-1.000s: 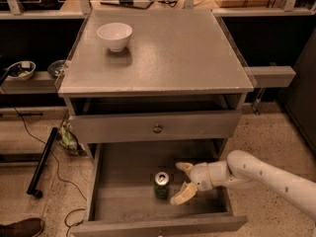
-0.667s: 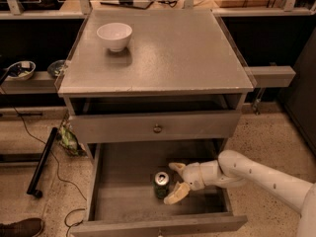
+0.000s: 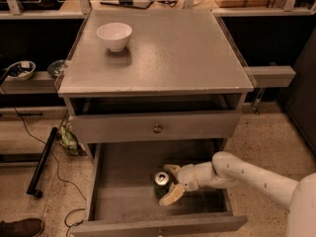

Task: Pick green can from middle drawer and place on counter

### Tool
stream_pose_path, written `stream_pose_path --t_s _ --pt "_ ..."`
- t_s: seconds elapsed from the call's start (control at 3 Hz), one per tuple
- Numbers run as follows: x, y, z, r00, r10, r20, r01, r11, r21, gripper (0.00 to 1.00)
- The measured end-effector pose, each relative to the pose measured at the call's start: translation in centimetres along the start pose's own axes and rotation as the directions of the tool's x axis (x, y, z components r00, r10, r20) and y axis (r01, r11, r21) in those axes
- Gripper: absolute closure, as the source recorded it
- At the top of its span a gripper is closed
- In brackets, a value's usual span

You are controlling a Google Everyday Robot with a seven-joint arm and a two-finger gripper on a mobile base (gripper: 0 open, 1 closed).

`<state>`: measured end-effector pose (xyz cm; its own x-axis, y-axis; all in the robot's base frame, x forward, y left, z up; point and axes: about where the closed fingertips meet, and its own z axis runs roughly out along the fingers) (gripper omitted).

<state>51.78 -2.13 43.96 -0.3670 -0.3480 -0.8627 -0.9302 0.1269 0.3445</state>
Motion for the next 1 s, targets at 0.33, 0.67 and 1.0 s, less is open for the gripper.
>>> stream_pose_path --t_s 0.33,0.67,1.0 --pt "0.0 0.0 0.0 1.0 0.0 0.0 0.0 1.0 0.0 0.19" --pt "0.0 0.0 0.0 1.0 0.0 0.0 0.0 1.0 0.0 0.42" --pt "0.0 0.0 0.01 1.0 0.0 0.0 0.0 1.0 0.0 0.66"
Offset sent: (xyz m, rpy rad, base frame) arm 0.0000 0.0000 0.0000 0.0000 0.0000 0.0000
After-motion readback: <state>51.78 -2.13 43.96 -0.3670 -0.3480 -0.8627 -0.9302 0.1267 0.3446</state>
